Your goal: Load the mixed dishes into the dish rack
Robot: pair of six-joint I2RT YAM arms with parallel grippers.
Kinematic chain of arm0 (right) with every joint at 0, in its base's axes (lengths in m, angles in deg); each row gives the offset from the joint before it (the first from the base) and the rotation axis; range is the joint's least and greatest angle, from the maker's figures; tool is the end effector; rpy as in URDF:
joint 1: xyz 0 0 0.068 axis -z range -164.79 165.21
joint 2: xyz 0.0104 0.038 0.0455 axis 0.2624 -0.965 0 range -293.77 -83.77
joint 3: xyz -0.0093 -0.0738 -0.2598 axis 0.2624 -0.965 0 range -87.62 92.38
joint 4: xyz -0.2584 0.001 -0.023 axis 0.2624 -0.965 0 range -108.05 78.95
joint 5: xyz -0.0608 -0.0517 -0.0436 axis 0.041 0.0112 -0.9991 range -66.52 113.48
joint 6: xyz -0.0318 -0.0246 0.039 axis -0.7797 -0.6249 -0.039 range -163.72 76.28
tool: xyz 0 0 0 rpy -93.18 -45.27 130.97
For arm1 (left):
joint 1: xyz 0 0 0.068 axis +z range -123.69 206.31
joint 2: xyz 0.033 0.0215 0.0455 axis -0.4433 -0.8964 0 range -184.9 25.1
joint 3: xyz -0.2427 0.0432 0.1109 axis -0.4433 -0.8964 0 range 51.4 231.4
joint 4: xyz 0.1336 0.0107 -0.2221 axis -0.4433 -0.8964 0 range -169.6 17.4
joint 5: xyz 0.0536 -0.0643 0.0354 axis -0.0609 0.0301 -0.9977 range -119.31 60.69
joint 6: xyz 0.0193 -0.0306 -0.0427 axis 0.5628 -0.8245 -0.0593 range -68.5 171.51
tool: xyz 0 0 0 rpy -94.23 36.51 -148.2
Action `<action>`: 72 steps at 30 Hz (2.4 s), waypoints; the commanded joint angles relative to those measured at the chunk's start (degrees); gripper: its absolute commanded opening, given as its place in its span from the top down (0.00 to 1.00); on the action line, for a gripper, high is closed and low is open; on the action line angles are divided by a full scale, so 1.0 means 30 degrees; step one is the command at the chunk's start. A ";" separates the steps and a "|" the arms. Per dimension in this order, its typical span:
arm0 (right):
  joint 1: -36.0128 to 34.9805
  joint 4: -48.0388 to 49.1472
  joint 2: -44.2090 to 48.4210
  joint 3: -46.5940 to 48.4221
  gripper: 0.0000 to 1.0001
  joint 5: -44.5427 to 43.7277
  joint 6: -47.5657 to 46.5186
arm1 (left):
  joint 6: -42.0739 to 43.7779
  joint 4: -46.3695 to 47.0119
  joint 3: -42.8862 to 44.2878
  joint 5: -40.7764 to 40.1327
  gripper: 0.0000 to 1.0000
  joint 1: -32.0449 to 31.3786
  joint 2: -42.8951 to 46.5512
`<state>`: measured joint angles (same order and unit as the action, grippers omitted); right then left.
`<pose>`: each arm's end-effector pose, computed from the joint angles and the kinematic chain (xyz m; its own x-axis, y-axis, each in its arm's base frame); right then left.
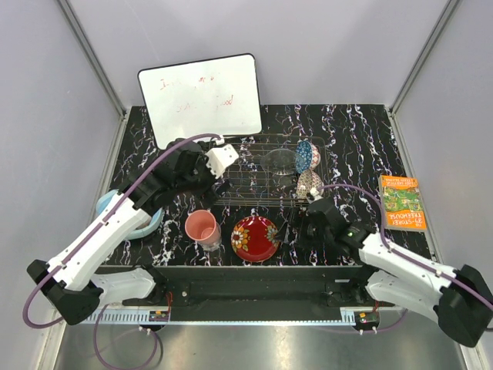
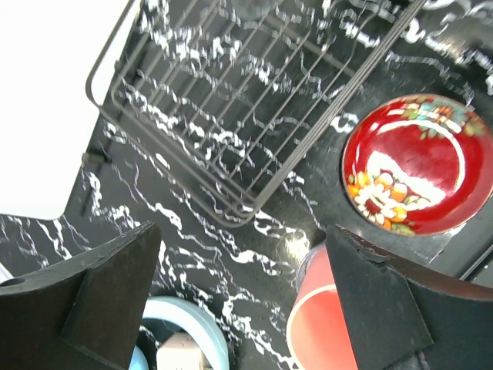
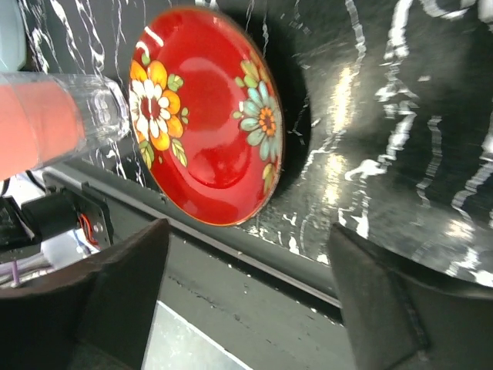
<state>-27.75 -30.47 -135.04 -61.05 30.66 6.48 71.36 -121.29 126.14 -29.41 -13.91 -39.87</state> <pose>0.1305 0.1281 0.1922 -0.8961 0.2071 -0.3927 -0.0835 0.7902 0.6072 0.1728 -0.1460 0.3800 -0.2322 0.6412 -0.7314 0.7693 0.5812 0.2653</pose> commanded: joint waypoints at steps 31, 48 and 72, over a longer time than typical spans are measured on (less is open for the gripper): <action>-0.1558 0.7147 -0.8224 0.0197 0.72 0.1269 0.1491 | 0.0676 0.0701 -0.0568 0.0678 0.06 0.3009 0.0358; -0.2350 0.3226 -0.3864 0.0518 1.00 -0.0458 0.0410 | 0.0705 0.0497 0.0047 0.0413 0.06 0.3126 0.0182; -0.2321 0.0117 0.0653 0.4004 1.00 -0.4941 -0.4424 | -0.0436 0.0672 0.0342 0.0999 0.05 0.3507 -0.0082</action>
<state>-34.42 -31.39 -135.47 -54.43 19.51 -2.92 71.78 -121.88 127.32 -28.23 -3.73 -41.09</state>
